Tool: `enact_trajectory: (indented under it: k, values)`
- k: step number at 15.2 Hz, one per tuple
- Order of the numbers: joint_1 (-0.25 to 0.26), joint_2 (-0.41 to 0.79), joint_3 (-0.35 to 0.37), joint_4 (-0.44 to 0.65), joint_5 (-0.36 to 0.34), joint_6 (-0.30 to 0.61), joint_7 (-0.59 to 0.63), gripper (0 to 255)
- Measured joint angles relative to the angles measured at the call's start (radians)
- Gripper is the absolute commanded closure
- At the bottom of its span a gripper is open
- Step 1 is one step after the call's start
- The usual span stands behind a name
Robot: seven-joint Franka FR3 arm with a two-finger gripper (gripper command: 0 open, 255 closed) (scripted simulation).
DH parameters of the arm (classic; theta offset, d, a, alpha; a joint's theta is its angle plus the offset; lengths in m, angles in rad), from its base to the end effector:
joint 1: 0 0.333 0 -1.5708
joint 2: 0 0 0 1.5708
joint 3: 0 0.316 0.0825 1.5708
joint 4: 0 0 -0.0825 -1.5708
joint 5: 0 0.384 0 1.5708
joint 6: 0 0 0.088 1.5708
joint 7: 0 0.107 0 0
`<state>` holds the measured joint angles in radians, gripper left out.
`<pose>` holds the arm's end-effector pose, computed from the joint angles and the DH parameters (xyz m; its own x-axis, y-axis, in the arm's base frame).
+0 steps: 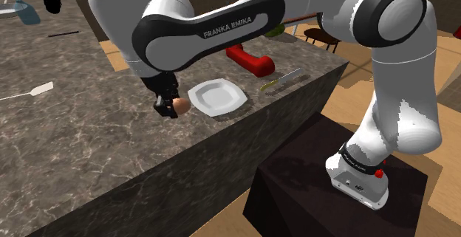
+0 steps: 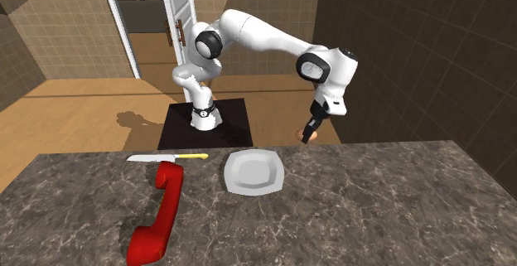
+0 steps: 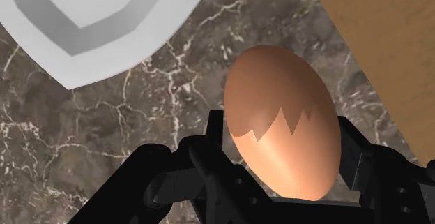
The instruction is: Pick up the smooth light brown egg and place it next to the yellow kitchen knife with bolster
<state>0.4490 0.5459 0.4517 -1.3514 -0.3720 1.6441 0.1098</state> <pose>0.4964 0.4707 0.4166 0.6801 0.7096 -0.1840 0.7329 -0.6636 0.1501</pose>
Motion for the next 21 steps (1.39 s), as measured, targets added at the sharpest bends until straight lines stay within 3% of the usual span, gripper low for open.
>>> enact_trajectory:
  k: [5, 12, 21]
  values:
    - [-0.008, -0.031, 0.005, 0.007, 0.011, -0.034, -0.014, 255]
    - [-0.158, -0.289, 0.004, -0.356, 0.09, 0.11, -0.11, 255]
    - [-0.287, -0.586, -0.063, -0.707, 0.183, 0.231, -0.31, 255]
